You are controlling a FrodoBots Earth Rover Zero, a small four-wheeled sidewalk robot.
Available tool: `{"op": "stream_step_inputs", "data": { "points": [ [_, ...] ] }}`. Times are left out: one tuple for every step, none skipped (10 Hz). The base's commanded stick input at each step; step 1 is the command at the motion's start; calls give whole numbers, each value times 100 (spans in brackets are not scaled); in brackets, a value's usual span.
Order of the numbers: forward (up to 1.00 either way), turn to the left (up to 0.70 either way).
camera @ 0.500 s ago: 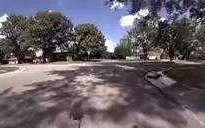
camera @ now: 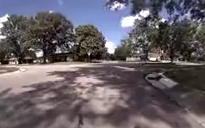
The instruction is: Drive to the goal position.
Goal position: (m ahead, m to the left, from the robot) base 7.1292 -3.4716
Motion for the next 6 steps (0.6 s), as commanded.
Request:
{"op": "stream_step_inputs", "data": {
  "points": [
    [85,-34],
    [85,-34],
    [85,-34],
    [85,-32],
    [85,-1],
    [85,2]
  ]
}}
